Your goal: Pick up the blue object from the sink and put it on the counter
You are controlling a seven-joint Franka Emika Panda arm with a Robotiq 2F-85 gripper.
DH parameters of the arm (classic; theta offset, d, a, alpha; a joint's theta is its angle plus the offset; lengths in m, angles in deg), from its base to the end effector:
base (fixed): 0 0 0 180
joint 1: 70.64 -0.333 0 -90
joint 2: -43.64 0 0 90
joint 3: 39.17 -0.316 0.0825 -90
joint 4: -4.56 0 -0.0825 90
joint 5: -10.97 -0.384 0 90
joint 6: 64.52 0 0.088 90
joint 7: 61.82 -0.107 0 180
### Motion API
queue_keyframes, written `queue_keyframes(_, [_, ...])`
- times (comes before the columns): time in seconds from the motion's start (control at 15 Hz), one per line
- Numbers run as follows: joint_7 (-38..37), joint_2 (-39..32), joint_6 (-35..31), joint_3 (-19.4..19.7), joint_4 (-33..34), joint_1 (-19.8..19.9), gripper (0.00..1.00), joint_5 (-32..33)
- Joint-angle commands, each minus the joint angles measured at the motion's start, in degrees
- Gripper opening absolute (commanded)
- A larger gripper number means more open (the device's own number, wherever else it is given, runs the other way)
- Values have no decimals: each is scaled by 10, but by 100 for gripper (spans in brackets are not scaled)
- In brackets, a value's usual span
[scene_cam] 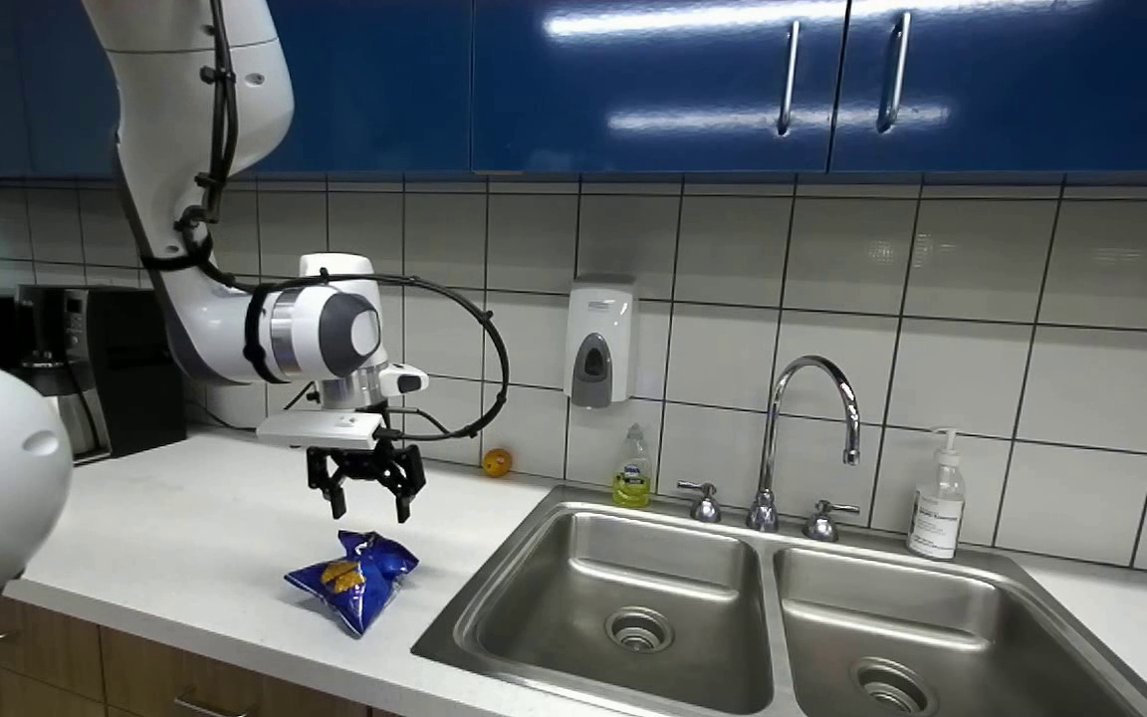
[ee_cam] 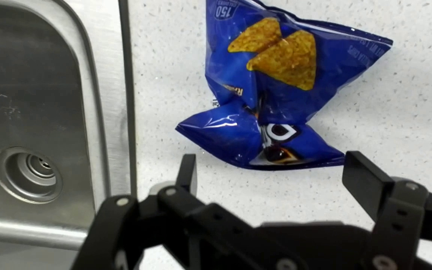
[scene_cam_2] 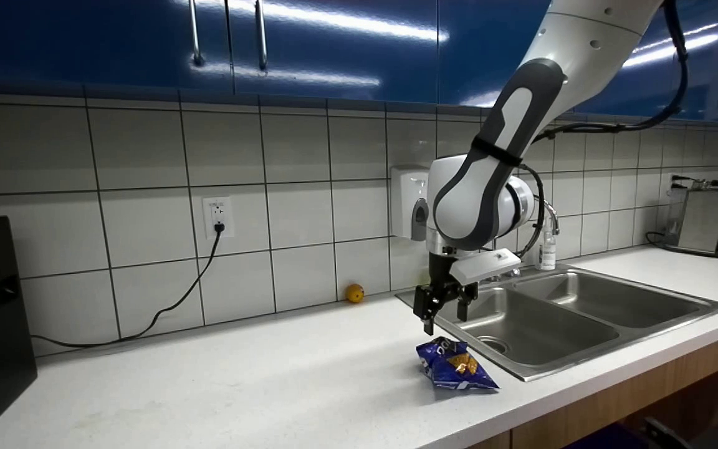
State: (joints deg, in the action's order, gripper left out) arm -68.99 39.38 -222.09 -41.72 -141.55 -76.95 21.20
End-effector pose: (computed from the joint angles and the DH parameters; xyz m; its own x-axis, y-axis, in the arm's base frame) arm 0.4608 0.0793 0.2536 0.9730 0.1917 0.1283 0.1840 -0.9805 0.0691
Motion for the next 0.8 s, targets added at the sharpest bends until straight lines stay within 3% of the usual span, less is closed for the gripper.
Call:
queue_keyframes(0.0, [-30,62,10,-2,-39,5,100,-11])
queue_keyframes(0.67, [-73,193,72,-8,-122,33,100,-18])
queue_keyframes(0.73, [-59,145,49,-11,-93,29,100,-21])
